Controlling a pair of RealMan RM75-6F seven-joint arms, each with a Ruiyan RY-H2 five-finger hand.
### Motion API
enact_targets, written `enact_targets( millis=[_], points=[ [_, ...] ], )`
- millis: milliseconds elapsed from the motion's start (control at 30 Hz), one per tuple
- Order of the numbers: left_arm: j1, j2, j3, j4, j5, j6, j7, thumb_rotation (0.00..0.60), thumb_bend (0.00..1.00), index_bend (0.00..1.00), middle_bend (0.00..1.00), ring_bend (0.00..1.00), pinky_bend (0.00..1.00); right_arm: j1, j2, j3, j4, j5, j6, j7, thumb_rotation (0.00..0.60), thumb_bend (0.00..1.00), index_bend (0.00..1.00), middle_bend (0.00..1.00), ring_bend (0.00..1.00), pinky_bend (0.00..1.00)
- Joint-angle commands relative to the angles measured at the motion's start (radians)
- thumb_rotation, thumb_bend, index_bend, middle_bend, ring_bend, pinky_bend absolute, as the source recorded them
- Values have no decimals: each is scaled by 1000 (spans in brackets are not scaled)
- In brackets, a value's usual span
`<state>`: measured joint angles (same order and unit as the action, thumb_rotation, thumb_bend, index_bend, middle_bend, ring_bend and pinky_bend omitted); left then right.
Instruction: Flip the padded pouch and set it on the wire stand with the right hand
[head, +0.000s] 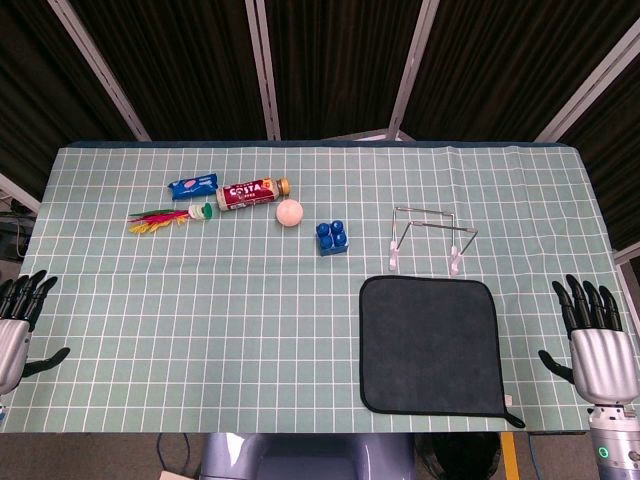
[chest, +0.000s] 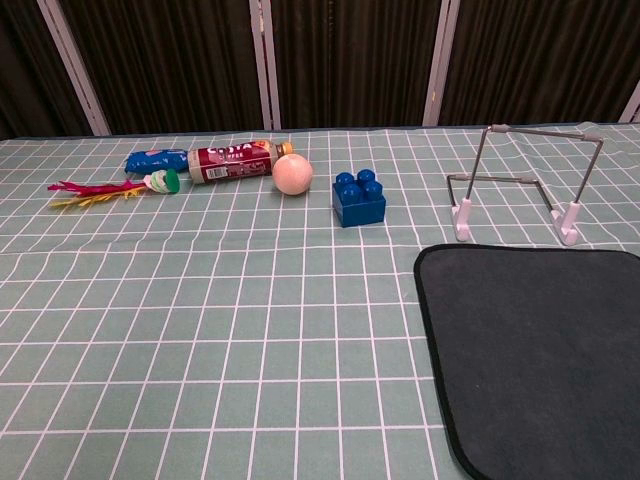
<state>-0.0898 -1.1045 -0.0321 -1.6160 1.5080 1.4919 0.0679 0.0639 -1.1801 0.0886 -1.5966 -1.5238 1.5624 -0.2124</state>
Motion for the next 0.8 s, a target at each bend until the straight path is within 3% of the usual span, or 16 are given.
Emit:
enact_targets(
  millis=[33,167,367,500,633,800],
  points=[
    [1,0,-2,-1,0,4,-2,600,0,0,0,0,0,0,1,-4,-3,-6,-1,1,600,0,0,0,0,0],
    [4,1,0,-6,5,10,3,600,0,0,0,0,0,2,23,-37,-44,-37,-29,9,600,0,0,0,0,0],
    [2,4,-3,-17,9,12,2,600,0,0,0,0,0,62,75,-175,-102,-224,-188,-16,600,0,2,0,0,0],
    [-3,3,-6,-18,1,2,10,600,0,0,0,0,0,103,51,-238,-88,-328,-269,-18,600,0,147,0,0,0],
    [0,3,-10,-18,-6,7,10,600,0,0,0,0,0,122,-21,-262,-41,-399,-300,-51,600,24,265,0,0,0],
    [1,5,-11,-14,-15,3,3,600,0,0,0,0,0,129,-84,-265,5,-397,-329,-70,600,126,290,0,0,0]
  ],
)
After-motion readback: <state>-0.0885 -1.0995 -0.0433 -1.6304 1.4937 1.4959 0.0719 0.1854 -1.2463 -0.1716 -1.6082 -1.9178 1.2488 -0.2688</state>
